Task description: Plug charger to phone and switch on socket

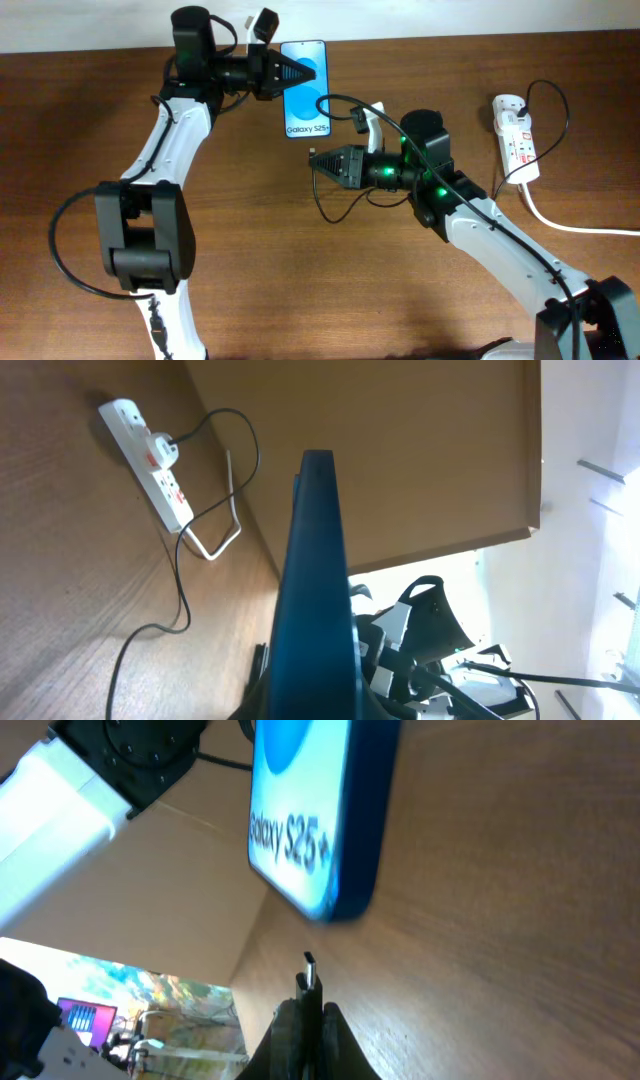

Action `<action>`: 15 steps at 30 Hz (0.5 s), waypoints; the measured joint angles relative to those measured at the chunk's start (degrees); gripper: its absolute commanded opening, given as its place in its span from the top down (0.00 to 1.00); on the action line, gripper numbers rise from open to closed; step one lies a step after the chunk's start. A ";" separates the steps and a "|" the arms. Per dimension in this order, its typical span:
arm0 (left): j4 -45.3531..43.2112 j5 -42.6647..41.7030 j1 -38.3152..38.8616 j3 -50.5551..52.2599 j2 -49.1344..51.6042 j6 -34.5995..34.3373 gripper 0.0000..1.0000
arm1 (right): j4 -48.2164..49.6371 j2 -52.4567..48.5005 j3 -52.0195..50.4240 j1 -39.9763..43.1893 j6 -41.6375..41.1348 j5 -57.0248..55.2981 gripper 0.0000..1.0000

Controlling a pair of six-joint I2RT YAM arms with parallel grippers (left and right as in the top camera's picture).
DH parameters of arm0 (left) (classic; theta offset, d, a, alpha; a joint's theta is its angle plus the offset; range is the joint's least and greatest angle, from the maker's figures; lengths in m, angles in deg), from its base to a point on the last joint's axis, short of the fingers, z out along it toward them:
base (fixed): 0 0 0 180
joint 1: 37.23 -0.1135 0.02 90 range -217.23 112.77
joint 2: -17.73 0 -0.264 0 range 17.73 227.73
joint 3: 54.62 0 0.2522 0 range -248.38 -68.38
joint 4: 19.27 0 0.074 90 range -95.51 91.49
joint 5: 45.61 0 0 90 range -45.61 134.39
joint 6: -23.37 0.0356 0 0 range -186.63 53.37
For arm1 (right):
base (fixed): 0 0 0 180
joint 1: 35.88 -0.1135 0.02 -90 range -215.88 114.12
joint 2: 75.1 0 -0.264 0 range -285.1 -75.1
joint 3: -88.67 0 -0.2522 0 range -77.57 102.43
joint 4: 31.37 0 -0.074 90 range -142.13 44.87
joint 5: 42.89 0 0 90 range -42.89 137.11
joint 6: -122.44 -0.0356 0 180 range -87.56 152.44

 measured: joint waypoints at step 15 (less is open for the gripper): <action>0.02 0.15 1.20 0.00 0.00 -0.55 1.00 | 4.72 -0.37 -0.15 0.98 -1.84 0.22 0.96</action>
